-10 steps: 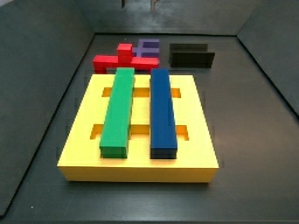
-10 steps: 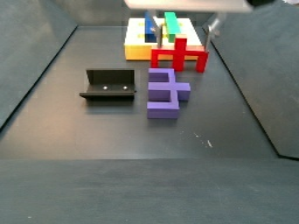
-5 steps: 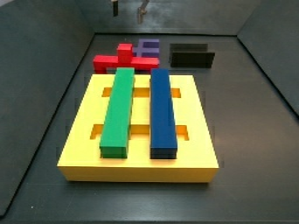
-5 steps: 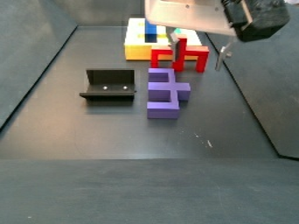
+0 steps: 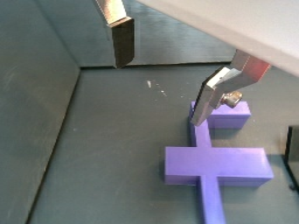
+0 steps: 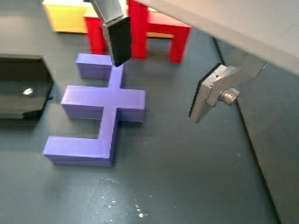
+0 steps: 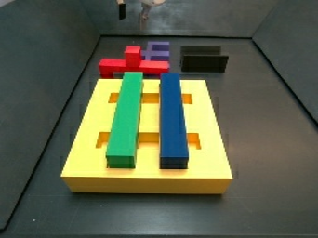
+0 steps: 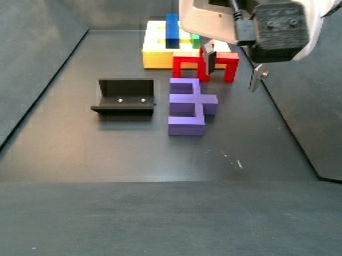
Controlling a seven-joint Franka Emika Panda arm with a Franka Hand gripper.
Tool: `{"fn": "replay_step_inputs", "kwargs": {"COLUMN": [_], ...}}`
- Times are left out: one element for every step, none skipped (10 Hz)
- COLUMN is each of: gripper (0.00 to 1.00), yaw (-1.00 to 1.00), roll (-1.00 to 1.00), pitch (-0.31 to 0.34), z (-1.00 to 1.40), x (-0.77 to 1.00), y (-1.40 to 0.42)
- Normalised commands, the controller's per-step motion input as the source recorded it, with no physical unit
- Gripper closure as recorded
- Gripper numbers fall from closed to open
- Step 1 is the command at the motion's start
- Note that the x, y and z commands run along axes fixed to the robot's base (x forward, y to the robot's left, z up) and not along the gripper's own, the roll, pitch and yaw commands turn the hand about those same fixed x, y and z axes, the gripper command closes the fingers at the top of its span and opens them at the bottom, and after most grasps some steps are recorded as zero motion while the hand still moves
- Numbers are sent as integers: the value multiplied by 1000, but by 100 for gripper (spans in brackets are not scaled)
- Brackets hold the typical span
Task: Pick up the purple object. Move up. Place the purple object on the fixture. Regrasp the purple object. Move to above the board. Insert the purple object.
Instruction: Pick up the purple object.
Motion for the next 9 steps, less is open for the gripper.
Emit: {"fn": "replay_step_inputs", "kwargs": {"gripper": [0,0,0,0,0,0,0,0,0], "yaw": [-794,-791,-780,-766,-800,-800,-826,-846,-846], "roll": [-29,-10,0,0,21,0,-4,-49,-214], "pitch": [3,26,66,106,146,76,47,0,-21], "z": [-111,-111,-126,-206,-331,-331,-309,-206,-77], "x": [0,0,0,0,0,123,143,146,94], "y": [109,89,51,0,-20,-134,-146,-146,0]}}
